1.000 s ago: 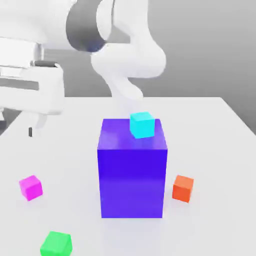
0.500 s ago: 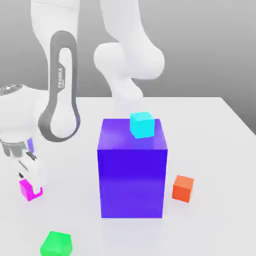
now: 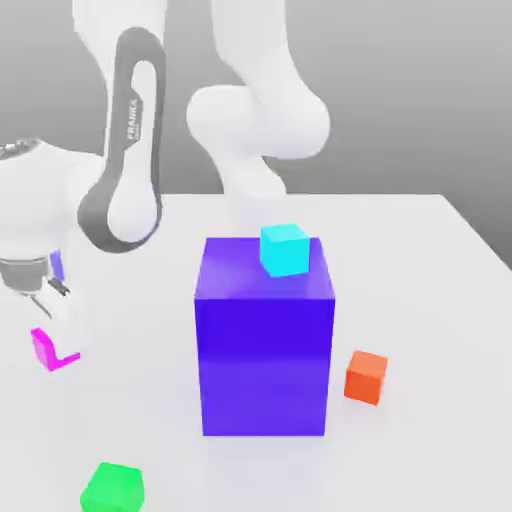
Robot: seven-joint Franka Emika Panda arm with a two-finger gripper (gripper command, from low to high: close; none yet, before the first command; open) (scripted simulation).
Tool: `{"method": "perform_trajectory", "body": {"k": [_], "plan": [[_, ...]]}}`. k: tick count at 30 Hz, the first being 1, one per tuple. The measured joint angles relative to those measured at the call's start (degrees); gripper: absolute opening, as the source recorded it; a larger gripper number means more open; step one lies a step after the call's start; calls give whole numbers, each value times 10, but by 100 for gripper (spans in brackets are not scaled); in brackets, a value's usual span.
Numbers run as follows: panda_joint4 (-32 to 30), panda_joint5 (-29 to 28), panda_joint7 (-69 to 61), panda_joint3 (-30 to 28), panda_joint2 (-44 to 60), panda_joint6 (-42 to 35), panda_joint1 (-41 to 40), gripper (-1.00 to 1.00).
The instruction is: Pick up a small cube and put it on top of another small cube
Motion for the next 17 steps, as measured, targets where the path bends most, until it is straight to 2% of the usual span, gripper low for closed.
{"method": "perform_trajectory", "body": {"k": [7,11,12,17], "plan": [[142,-26,146,68,36,-104,110,-100],[165,-12,153,84,105,-58,121,-100],[167,-9,151,87,121,-44,119,100],[167,-9,151,87,121,-44,119,100]]}}
